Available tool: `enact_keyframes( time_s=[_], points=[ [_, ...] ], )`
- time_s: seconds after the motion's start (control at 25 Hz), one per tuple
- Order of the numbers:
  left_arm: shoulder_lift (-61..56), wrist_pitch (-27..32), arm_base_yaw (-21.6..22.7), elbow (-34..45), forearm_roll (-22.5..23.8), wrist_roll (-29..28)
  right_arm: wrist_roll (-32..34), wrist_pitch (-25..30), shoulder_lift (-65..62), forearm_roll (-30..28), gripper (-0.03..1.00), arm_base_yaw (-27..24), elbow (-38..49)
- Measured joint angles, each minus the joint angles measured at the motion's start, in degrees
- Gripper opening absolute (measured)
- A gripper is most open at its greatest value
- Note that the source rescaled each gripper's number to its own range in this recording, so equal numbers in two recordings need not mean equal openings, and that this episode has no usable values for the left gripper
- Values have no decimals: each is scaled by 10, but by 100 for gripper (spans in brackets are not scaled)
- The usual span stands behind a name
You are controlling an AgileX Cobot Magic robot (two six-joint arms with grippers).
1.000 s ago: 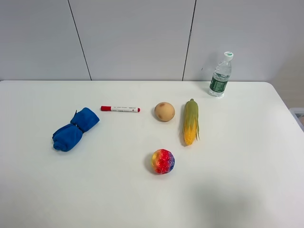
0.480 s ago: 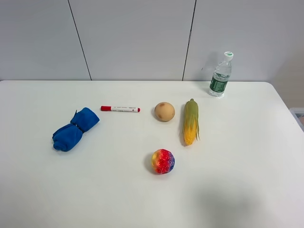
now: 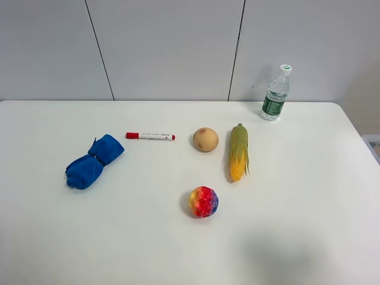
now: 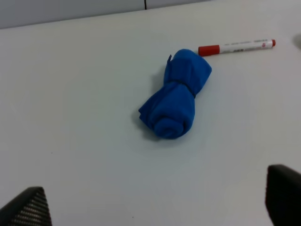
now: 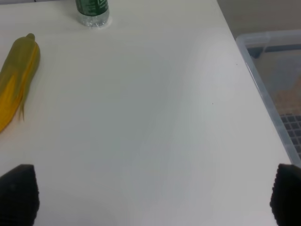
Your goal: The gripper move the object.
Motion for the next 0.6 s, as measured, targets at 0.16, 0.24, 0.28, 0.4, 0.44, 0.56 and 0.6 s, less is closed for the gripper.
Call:
enact_keyframes(
  time_s=[0.16,0.24,0.28,0.4,0.44,0.56,0.6],
  points=[
    [0,0,0,0,0,0,0,0,0,0,100,0,0],
    [0,0,0,0,0,0,0,0,0,0,100,0,0],
    [0,0,0,0,0,0,0,0,0,0,100,0,0],
    [0,0,0,0,0,0,0,0,0,0,100,0,0],
    [0,0,0,0,0,0,0,0,0,0,100,0,0],
    [0,0,0,0,0,0,0,0,0,0,100,0,0],
    [0,0,0,0,0,0,0,0,0,0,100,0,0]
  ],
)
